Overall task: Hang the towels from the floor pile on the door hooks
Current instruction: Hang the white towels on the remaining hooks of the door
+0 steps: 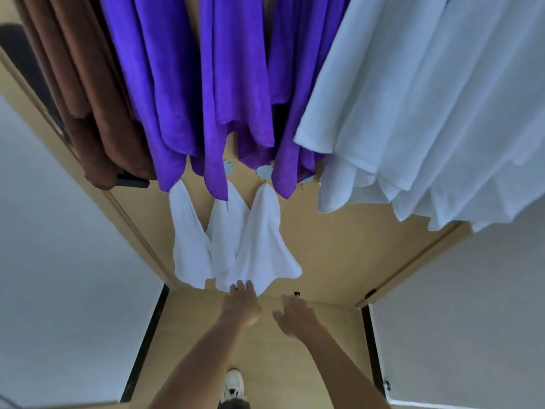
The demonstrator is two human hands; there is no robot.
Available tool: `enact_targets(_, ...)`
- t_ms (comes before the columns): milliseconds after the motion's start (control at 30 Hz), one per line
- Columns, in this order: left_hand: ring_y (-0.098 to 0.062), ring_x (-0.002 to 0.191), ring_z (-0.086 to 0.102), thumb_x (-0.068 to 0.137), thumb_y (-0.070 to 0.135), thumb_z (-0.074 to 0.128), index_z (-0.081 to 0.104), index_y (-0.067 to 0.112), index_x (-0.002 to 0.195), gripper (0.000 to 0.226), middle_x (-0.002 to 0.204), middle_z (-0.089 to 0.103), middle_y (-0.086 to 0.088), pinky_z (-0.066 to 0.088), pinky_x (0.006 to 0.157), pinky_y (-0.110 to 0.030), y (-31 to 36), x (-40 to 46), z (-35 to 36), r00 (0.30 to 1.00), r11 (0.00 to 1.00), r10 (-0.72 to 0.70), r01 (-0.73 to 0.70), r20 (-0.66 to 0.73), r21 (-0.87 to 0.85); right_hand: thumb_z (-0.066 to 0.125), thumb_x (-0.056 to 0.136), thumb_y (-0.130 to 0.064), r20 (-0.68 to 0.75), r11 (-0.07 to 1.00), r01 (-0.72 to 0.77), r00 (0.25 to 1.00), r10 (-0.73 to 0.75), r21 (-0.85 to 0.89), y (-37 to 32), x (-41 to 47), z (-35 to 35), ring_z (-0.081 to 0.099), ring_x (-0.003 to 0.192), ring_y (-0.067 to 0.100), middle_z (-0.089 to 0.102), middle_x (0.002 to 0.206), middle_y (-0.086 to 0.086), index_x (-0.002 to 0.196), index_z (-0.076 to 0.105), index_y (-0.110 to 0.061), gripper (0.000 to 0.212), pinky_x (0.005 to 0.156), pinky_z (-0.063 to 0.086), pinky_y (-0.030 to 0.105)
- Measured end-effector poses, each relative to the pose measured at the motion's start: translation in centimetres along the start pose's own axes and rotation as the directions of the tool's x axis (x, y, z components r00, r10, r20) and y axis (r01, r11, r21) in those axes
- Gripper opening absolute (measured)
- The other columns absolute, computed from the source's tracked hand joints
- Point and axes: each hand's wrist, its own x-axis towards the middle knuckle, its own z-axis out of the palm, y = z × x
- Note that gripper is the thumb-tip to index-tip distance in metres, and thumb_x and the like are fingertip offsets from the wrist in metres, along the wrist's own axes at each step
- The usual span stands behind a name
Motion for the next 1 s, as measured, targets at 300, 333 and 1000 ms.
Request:
enact_targets(300, -0.029, 0.14, 0.026, 0.094, 0.015, 0.037, 0.02, 0.008, 0.148, 0.057, 0.151, 0.025, -0.013, 0.03, 0.112, -0.039, 2.6, -12.9, -3.1, 0.991, 0.995, 0.1, -0.102, 0.084, 0.021, 0.037, 0.098, -0.037, 0.03, 0.998, -0.051, 0.998, 0.05, 0.04, 1.7, -11.4, -2.0, 0.036, 0.133, 0.027, 0.04, 0.144, 0.013, 0.138, 0.041, -0.009, 0.049, 0.108, 0.034, 0.037)
enact_targets(333, -0.029, 0.139, 0.027, 0.094, 0.015, 0.037, 0.021, 0.008, 0.148, 0.057, 0.149, 0.027, -0.013, 0.031, 0.111, -0.039, 2.6, -13.8, -3.2, 0.99, 0.994, 0.107, -0.109, 0.092, 0.02, 0.036, 0.098, -0.037, 0.046, 0.997, -0.066, 0.997, 0.064, 0.044, 1.9, -12.5, -1.7, 0.033, 0.135, 0.027, 0.038, 0.145, 0.013, 0.139, 0.039, -0.009, 0.05, 0.109, 0.032, 0.037)
enact_targets(1000, -0.029, 0.143, 0.023, 0.095, 0.018, 0.037, 0.016, 0.011, 0.152, 0.06, 0.157, 0.018, -0.01, 0.028, 0.114, -0.041, 11.9, -25.5, 4.2, 0.822, 0.798, 0.455, -0.547, 0.342, 0.253, 0.04, 0.099, -0.035, -0.066, 0.802, -0.366, 0.893, 0.446, 0.471, 8.0, -33.1, 6.8, 0.033, 0.136, 0.025, 0.033, 0.15, 0.008, 0.145, 0.034, -0.01, 0.052, 0.111, 0.029, 0.034)
